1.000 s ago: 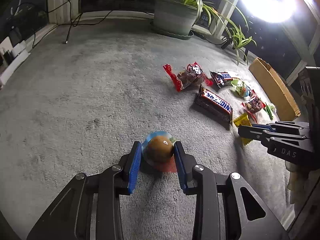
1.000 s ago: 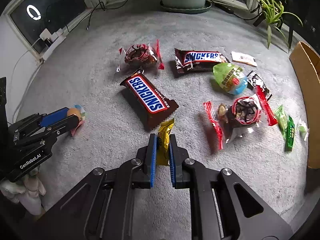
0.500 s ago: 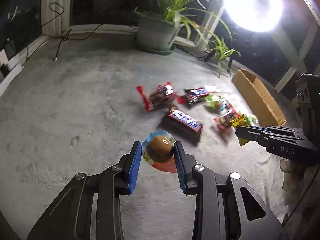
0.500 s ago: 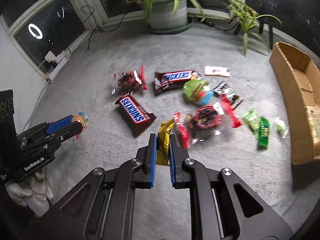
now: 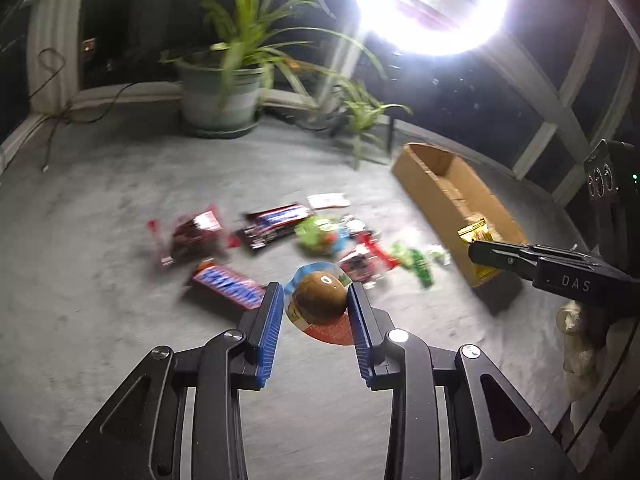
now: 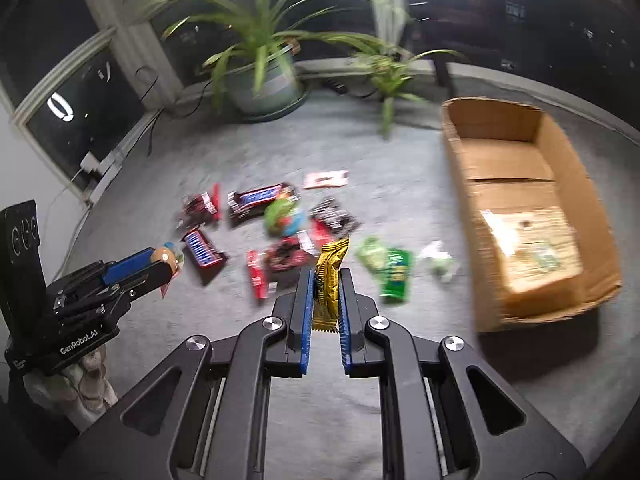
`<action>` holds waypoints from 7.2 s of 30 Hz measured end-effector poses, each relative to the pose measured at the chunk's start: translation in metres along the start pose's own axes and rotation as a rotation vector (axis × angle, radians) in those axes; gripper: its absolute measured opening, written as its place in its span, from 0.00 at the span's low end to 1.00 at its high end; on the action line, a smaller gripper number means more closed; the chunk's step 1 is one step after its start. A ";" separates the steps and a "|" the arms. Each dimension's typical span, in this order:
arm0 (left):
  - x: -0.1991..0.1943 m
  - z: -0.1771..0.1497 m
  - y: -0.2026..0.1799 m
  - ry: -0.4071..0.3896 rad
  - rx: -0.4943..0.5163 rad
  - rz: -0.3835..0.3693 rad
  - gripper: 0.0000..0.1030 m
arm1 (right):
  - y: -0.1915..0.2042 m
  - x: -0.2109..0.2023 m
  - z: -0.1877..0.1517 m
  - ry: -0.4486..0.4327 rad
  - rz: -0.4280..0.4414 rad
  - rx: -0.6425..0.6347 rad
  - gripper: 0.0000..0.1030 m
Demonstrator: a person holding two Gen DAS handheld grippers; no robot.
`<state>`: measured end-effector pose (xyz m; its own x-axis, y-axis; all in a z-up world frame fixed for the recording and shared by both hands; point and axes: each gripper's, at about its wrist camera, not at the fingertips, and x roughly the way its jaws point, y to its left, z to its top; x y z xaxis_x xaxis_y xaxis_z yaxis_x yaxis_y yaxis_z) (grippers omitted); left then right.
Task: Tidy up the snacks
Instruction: 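Carry the egg with the left tool into the box while the right tool drops the yellow candy there, then return both tools to the snacks and open them over the next items, then grasp the Snickers bar with the left tool while the right tool grasps the red dates bag, then carry the dates bag with the right tool into the box while the left tool carries the Snickers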
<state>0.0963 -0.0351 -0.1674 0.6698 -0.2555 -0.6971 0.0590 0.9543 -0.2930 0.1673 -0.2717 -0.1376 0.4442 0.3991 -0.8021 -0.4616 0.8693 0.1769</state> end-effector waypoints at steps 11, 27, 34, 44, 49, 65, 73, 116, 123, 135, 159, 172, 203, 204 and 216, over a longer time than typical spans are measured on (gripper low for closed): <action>0.033 0.031 -0.092 -0.038 0.059 -0.077 0.31 | -0.105 -0.034 0.011 -0.044 -0.089 0.051 0.11; 0.103 0.050 -0.200 0.005 0.142 -0.156 0.31 | -0.191 -0.023 0.015 -0.003 -0.136 0.099 0.11; 0.119 0.051 -0.215 0.026 0.159 -0.159 0.31 | -0.201 -0.017 0.015 0.007 -0.123 0.108 0.11; 0.121 0.052 -0.214 0.027 0.152 -0.151 0.36 | -0.201 -0.026 0.014 -0.021 -0.136 0.129 0.30; 0.111 0.053 -0.210 0.011 0.139 -0.149 0.36 | -0.195 -0.038 0.013 -0.046 -0.124 0.140 0.31; 0.027 0.027 -0.121 -0.019 0.105 -0.125 0.36 | -0.103 -0.057 -0.001 -0.100 -0.017 0.142 0.39; -0.008 0.007 -0.029 -0.004 0.009 -0.001 0.36 | -0.040 -0.025 -0.003 -0.037 0.043 0.111 0.59; 0.049 -0.005 0.088 0.121 -0.211 0.003 0.36 | 0.050 0.157 0.037 0.257 -0.108 0.157 0.57; 0.066 0.005 0.081 0.132 -0.178 0.040 0.36 | 0.040 0.144 0.026 0.269 -0.103 0.095 0.57; 0.095 0.006 0.059 0.154 -0.031 0.152 0.36 | 0.017 0.125 0.004 0.281 -0.079 0.216 0.58; 0.069 -0.008 0.070 0.108 -0.109 0.086 0.26 | 0.028 0.104 -0.006 0.180 0.003 0.158 0.36; 0.045 0.007 0.047 0.052 -0.100 0.032 0.26 | 0.012 0.060 0.007 0.087 0.010 0.123 0.32; 0.113 0.096 -0.154 -0.020 0.099 -0.156 0.26 | -0.178 -0.021 0.073 -0.145 -0.119 0.238 0.32; 0.118 0.097 -0.160 -0.019 0.104 -0.154 0.26 | -0.182 -0.020 0.073 -0.142 -0.120 0.243 0.32; 0.153 0.102 -0.185 0.025 0.089 -0.153 0.26 | -0.219 0.000 0.060 -0.084 -0.147 0.278 0.34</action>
<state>0.2629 -0.2353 -0.1529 0.6296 -0.4014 -0.6651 0.2246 0.9137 -0.3387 0.3149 -0.4443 -0.1423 0.5574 0.2760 -0.7830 -0.1658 0.9611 0.2207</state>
